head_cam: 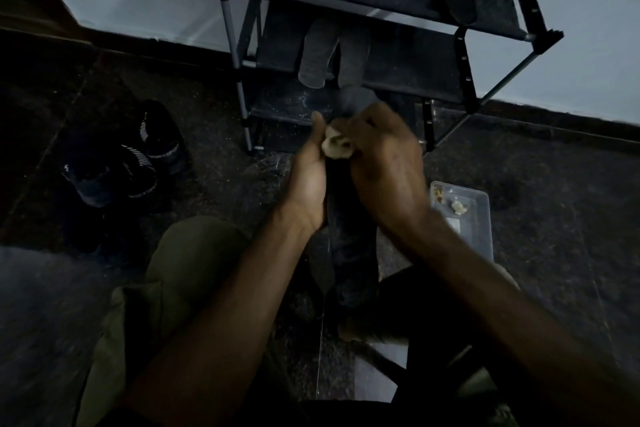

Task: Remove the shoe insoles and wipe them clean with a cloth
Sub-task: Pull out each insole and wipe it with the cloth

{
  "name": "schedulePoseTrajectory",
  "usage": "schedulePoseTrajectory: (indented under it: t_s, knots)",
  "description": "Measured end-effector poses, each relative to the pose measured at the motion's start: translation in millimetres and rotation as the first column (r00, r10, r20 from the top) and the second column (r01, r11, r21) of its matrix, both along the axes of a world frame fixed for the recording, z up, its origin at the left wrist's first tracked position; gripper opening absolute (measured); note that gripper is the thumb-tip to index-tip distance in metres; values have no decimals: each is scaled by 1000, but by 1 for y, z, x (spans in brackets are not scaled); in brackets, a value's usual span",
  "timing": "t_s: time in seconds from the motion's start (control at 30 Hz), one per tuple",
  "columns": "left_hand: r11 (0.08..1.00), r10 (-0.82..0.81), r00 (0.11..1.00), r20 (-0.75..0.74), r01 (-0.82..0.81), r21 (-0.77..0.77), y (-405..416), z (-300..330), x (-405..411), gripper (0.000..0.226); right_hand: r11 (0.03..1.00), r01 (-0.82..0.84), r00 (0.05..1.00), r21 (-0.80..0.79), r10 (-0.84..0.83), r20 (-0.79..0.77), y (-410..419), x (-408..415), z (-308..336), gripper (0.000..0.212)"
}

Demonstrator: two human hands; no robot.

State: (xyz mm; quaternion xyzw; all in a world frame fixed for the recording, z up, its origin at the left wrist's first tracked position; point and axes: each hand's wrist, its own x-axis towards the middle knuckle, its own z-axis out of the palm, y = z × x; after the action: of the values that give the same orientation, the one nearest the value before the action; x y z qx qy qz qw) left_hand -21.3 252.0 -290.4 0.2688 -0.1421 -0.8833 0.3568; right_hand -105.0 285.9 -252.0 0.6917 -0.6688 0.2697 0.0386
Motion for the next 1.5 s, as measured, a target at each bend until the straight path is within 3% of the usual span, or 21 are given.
schedulePoseTrajectory:
  t_s: [0.13, 0.23, 0.37, 0.5, 0.63, 0.73, 0.83, 1.07, 1.2, 1.33, 1.5]
  knots:
    - [996, -90, 992, -90, 87, -36, 1, -1, -3, 61, 994, 87, 996, -72, -85, 27, -27, -24, 18, 42]
    - [997, -79, 993, -87, 78, -10, -1, 2, -3, 60, 994, 77, 997, -72, -77, -5, -30, -21, 19, 40]
    - [1000, 10, 990, -141, -9, 10, -1, -1, 0, 70, 999, -24, 994, -34, 20, -105, -5, 2, 1, 22]
    - [996, -91, 979, -185, 93, 1, 0, 2, -1, 69, 1000, -7, 985, -29, 2, -175, 3, -17, 5, 27]
    - [990, -133, 976, -171, 125, -57, 2, -1, -5, 66, 988, 145, 984, -58, -150, -93, -16, -41, 18, 24]
    - [992, -117, 978, -171, 107, -68, 2, -1, -2, 60, 994, 98, 990, -49, -102, -102, -15, -29, 15, 34]
    - [992, -122, 963, -242, 115, -44, 3, 1, -1, 61, 999, 19, 987, -43, -26, -159, 2, -8, 8, 30]
    - [985, -170, 978, -117, 165, -51, 2, -2, -4, 59, 986, 164, 983, -27, -166, -76, -28, -37, 22, 37]
    - [993, -114, 988, -107, 115, -1, 2, 3, -2, 60, 998, 60, 988, -29, -64, -140, -18, -17, 15, 19]
    - [994, -104, 981, -167, 106, 4, 2, 0, -1, 69, 1000, -19, 978, -22, 14, -207, 1, -11, 8, 27]
    - [987, -162, 978, -129, 158, -44, 4, -3, -4, 60, 989, 145, 981, -22, -146, -130, -18, -44, 14, 28]
